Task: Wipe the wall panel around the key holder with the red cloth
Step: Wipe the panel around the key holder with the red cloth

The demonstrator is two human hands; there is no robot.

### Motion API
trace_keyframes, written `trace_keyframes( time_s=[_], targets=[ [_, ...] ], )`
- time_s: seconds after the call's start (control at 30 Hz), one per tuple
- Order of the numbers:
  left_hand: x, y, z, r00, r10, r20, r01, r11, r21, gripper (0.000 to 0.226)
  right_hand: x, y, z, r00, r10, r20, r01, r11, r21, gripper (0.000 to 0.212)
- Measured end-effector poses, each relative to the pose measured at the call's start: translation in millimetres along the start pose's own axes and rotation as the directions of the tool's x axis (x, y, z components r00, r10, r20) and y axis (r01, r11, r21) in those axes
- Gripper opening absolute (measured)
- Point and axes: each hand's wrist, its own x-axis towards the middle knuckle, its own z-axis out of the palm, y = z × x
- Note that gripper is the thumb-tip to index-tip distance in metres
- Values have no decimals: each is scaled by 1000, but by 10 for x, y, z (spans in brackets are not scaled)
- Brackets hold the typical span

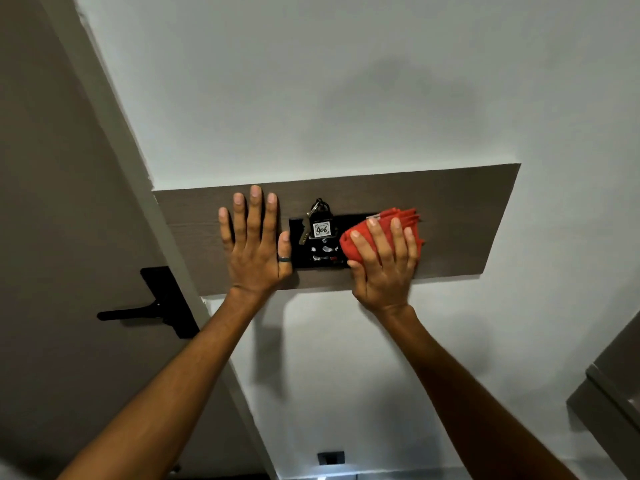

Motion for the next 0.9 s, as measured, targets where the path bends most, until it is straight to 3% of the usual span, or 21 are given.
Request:
trace_keyframes(
  time_s=[0.13,0.3,0.37,0.4,0.53,0.67,0.8,0.9],
  targets=[
    [17,-2,-17,1000,-25,6,26,1000,-14,61,90,-248,-5,981,192,-5,-186,958,220,45],
    [4,-8,2,1000,-26,-4,26,999,-30,62,7,-542,124,988,-153,-21,154,986,55,45],
    [-22,-16,12,1000,-15,-10,15,999,-28,63,23,-426,153,974,-227,-27,227,974,-12,43],
    [-21,-16,16,1000,-11,-12,11,1000,-24,63,16,-395,161,978,-203,-38,203,979,-22,44],
    [-11,-26,30,1000,-17,-9,17,999,-30,62,10,-829,224,986,146,-86,-142,989,49,43],
    [-40,-21,34,1000,-27,-14,27,999,-35,63,66,-639,234,995,-79,-69,79,997,2,44],
    [-4,-27,17,1000,-15,-3,15,999,-42,62,67,-844,208,962,253,-99,-253,967,11,45],
    [-15,-22,8,1000,-14,5,14,999,-48,63,51,-731,212,998,17,-55,-17,1000,8,44]
  ],
)
